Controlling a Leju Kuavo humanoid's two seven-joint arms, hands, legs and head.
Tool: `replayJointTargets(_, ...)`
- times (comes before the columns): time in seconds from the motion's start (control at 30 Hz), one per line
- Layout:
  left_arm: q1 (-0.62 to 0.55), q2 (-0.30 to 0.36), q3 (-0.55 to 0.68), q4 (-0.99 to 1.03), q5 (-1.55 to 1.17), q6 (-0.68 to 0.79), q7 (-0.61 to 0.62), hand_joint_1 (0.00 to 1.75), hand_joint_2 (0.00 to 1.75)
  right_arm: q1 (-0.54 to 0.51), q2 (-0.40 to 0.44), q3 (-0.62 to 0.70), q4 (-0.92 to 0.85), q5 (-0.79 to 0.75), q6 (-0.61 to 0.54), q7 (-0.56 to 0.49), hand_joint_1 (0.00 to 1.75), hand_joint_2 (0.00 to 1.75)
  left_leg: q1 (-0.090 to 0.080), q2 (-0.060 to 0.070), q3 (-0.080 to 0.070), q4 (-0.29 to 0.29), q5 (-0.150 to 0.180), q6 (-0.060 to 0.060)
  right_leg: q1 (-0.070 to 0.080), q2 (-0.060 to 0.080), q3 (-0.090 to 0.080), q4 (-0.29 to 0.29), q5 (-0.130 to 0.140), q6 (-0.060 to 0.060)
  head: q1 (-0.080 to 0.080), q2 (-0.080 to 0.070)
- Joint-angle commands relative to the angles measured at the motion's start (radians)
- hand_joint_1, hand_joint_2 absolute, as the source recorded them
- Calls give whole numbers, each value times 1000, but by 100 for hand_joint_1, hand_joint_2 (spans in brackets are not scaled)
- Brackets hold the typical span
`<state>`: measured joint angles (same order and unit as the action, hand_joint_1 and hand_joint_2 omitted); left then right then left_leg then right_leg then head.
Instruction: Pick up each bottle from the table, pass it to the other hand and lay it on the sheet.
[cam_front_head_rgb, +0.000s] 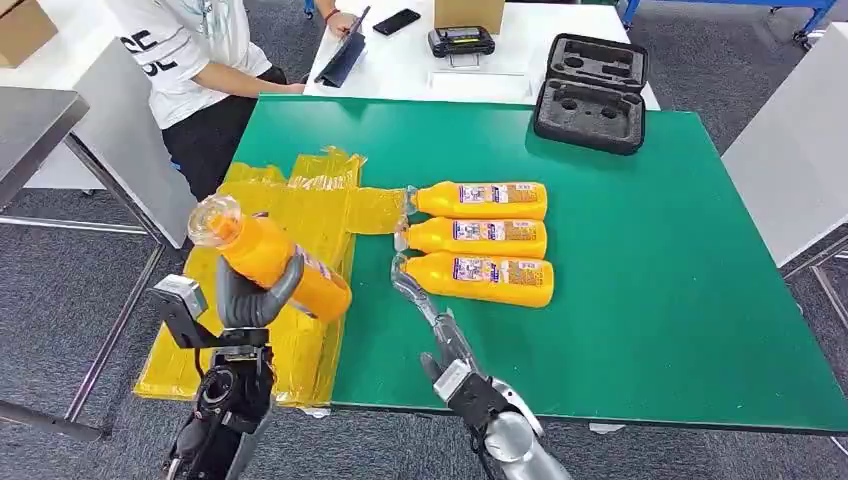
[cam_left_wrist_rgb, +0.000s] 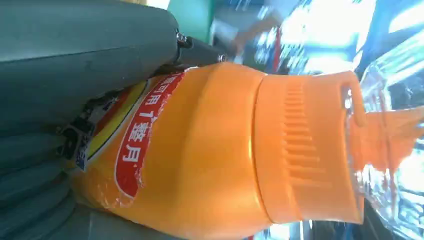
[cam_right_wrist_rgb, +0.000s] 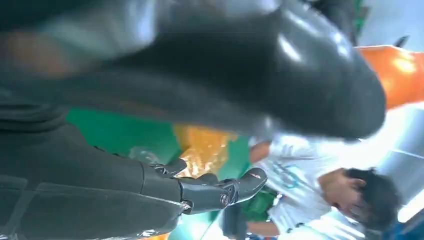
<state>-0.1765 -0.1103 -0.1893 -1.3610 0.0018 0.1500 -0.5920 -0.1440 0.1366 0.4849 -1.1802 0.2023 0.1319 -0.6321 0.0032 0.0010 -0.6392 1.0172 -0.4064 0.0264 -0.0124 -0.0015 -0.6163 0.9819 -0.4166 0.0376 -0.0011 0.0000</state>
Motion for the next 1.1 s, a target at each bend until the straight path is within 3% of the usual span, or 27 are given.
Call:
replayJointTargets(0.03, -45, 74, 130, -132, -354, 152, 73, 175, 175, 59, -39, -123, -186, -85, 77, 7, 0, 0, 1, -1, 4, 1, -2, -2, 1, -1, 4, 1, -3, -2, 0, 0)
replayJointTargets(0.1, -29, 110, 114, -145, -583, 146, 166, 175, 175, 112, -31, -180, -250, -129, 109, -14, 0, 0, 1, -1, 6, 1, -4, -2, 1, -1, 7, 1, -4, -2, 0, 0)
replayJointTargets(0.33, -28, 97, 126, -131, -594, 140, 157, 175, 175, 128, -31, -195, -271, -131, 126, -11, 0, 0, 0, 0, 2, 0, -1, -1, 0, 0, 2, 0, -1, -1, 0, 0)
replayJointTargets(0.57, 29, 184, 54, 23, -892, 79, 281, 175, 175, 131, 28, -339, -273, -230, 163, -17, 0, 0, -1, 1, 7, -3, -2, -1, -1, 1, 6, -2, -2, -2, 0, 0)
replayJointTargets(0.6, 35, 188, 44, 38, -910, 69, 287, 175, 175, 127, 35, -350, -266, -226, 157, -9, 0, 175, -1, 1, 5, -2, -1, -1, -1, 2, 4, -1, -1, -1, -1, 0)
replayJointTargets(0.83, 35, 190, 33, 43, -932, 61, 302, 175, 175, 124, 46, -358, -253, -226, 160, -3, 0, 175, 0, 0, 4, -1, -1, -1, 0, 0, 3, -1, -2, -1, 0, 0)
replayJointTargets(1.1, 24, 232, -76, 164, -1104, -112, 411, 175, 175, 64, 38, -340, -149, -233, 186, 10, 0, 175, 0, 1, 6, -2, -2, -1, 0, 1, 5, -2, -2, -2, 0, 0)
